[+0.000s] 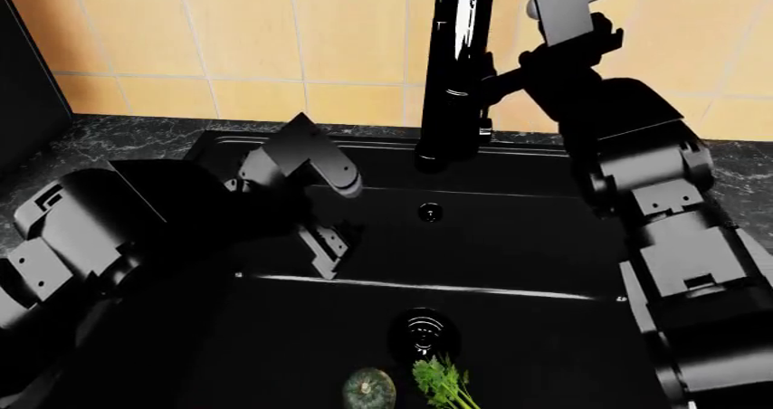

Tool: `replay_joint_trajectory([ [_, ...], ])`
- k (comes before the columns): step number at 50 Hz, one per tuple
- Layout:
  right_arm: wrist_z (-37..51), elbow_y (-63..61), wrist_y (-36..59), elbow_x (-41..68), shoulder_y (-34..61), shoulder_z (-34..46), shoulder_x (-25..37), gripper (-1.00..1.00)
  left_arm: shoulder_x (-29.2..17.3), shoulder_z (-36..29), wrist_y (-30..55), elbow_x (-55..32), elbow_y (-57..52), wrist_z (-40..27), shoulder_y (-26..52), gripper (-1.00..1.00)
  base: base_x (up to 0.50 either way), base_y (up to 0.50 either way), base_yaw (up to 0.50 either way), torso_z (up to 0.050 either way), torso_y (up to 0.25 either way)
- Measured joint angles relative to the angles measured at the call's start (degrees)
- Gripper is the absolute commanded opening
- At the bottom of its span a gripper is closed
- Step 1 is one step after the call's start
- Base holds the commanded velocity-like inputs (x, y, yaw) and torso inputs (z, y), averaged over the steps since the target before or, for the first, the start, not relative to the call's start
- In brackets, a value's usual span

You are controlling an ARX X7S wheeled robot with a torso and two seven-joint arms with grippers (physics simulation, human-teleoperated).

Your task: Pick up the fruits and vegetables and place them in the sink. Turn on the sink faucet to wash them. Then turn the sink off and put them in the tray.

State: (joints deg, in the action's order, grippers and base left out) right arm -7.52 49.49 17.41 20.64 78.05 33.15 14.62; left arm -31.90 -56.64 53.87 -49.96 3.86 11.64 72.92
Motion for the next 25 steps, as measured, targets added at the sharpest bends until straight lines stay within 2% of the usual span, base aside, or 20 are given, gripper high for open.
replay_joint_trajectory([
  [7,-0.55,5.09,-2.66,-0.74,1.56,0.29,-1.71,1.00,-0.05,-0.45,0.05,0.40,-0.15,-0.03,0.09,1.00,0.00,0.00,0.00,0.000,-0.175],
  [25,-1.25,15.05,-7.34,-1.95,4.83,0.57,-4.28,1.00,-0.34,-0.84,0.50,0.45,-1.01,-0.23,0.38,1.00,0.00,0.00,0.00,0.000,-0.001],
])
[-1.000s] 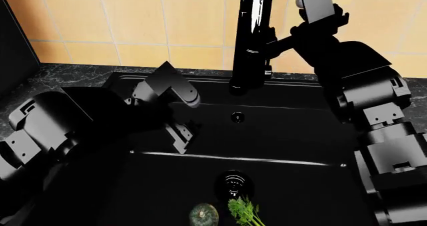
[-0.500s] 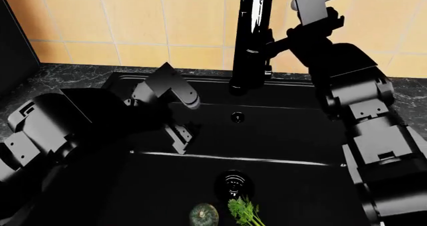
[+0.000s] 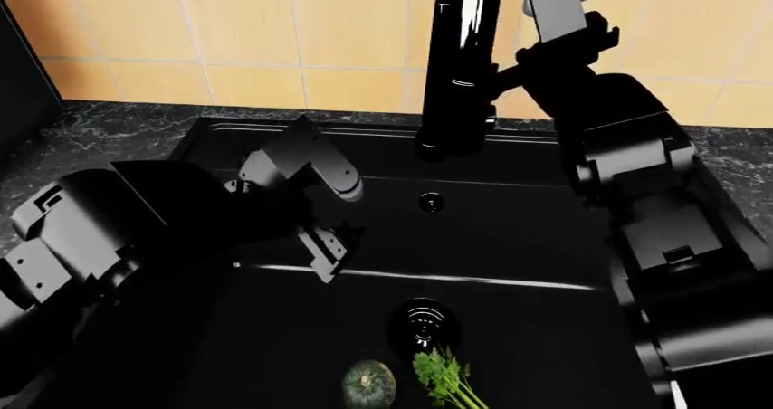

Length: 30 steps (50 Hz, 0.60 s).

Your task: Pick up the fruits and vegetables and place them in the sink. Turn on the sink faucet to wash them. Then turn the sink off and put them in the tray.

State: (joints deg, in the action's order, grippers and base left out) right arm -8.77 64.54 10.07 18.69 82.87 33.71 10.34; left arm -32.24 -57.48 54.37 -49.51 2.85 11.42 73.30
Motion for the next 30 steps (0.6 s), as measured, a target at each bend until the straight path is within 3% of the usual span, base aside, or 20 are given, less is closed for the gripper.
replay_joint_trajectory([
  [11,-1.93,6.78,-3.01,-1.15,1.84,-0.53,-2.11,1.00,0.38,-0.62,0.15,0.48,0.23,0.19,0.44,1.00,0.00,0.00,0.00,0.000,-0.133],
  [24,-2.77,9.41,-2.22,-3.62,1.80,-2.78,-2.99,1.00,0.28,-0.77,0.22,0.44,-0.03,0.18,0.51,1.00,0.00,0.00,0.00,0.000,-0.002],
  [30,-3.00,9.78,-1.70,-4.93,1.64,-4.13,-3.31,1.00,0.21,-0.82,0.41,0.41,-0.09,0.13,0.65,1.00,0.00,0.00,0.00,0.000,-0.199],
])
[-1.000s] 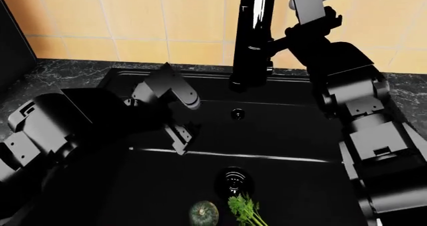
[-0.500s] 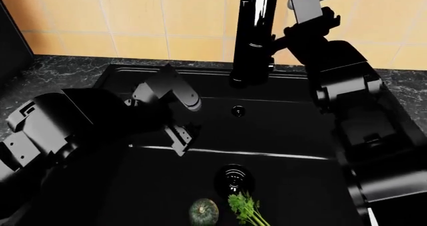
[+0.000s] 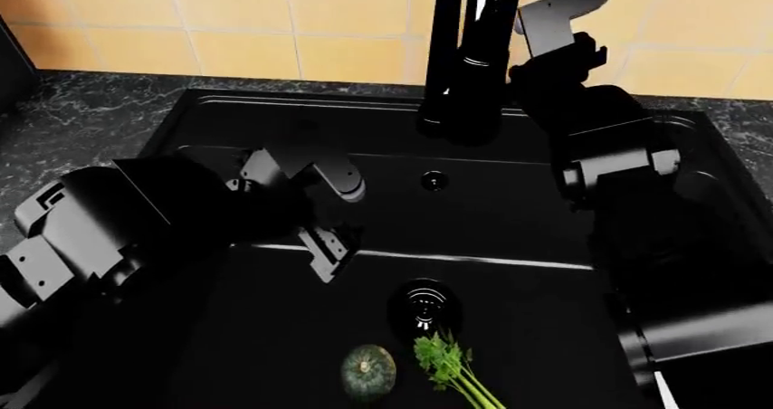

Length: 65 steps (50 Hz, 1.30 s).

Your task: Pick up the fruits and vegetables and place them in the sink. Turn on the sink faucet to wash them. Then turn the sink off and put them in the tray.

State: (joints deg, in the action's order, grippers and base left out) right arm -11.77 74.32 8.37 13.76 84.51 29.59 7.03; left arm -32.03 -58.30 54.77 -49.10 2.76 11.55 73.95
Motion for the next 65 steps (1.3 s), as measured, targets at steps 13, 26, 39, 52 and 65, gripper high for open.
replay_joint_trajectory([
  [13,0.42,0.23,0.05,-2.60,-0.20,-3.62,-0.15,1.00,-0.17,0.12,-0.10,-0.30,-0.16,0.10,-0.08,1.00,0.00,0.00,0.00,0.000,0.000],
  [26,4.26,0.40,0.45,-3.23,-0.47,-8.34,0.33,1.00,-0.30,0.21,-0.19,-0.51,-0.31,0.27,0.04,1.00,0.00,0.00,0.00,0.000,0.000],
  [39,7.22,0.00,1.43,-3.68,-0.81,-12.65,0.43,1.00,-0.45,0.34,-0.08,-0.75,-0.53,0.23,0.23,1.00,0.00,0.00,0.00,0.000,0.000],
  [52,7.58,-0.09,1.89,-4.17,-0.69,-15.41,0.37,1.00,-0.62,0.49,0.15,-1.05,-0.82,0.02,0.36,1.00,0.00,0.00,0.00,0.000,0.000],
  [65,7.57,-5.91,4.49,-6.65,-0.41,-16.82,2.38,1.00,-0.77,0.55,0.09,-1.20,-0.89,-0.08,0.28,1.00,0.00,0.00,0.00,0.000,0.000],
])
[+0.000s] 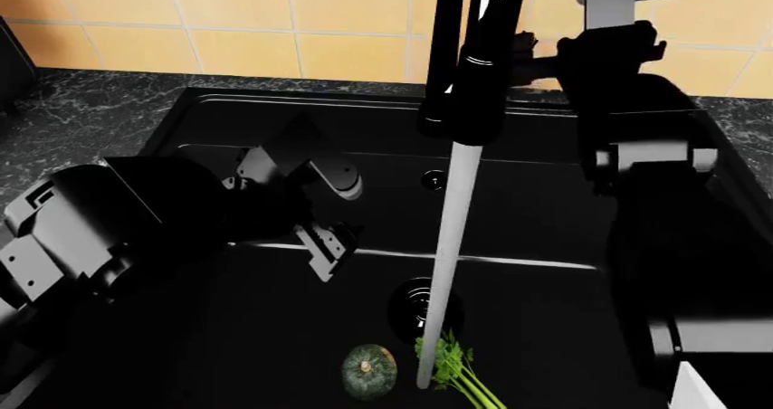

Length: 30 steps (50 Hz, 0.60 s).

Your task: Pick up the fruits and vegetables and place them in the sink. Turn on the sink faucet to wash them. Then turn the sink off and put them in the tray.

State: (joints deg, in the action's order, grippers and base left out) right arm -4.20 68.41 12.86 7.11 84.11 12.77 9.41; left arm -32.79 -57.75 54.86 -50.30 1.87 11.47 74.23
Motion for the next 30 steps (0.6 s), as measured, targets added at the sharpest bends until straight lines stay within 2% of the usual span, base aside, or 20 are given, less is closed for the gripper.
replay_joint_trajectory([
  [18,0.50,-24.57,13.66,0.18,-6.47,-1.84,5.66,1.00,-0.05,0.07,0.06,-0.35,-0.24,-0.03,-0.01,1.00,0.00,0.00,0.00,0.000,0.000],
  [30,0.50,-32.79,19.01,0.50,-10.44,-2.15,8.38,1.00,-0.05,0.06,0.27,-0.58,-0.55,-0.12,0.12,1.00,0.00,0.00,0.00,0.000,0.000],
])
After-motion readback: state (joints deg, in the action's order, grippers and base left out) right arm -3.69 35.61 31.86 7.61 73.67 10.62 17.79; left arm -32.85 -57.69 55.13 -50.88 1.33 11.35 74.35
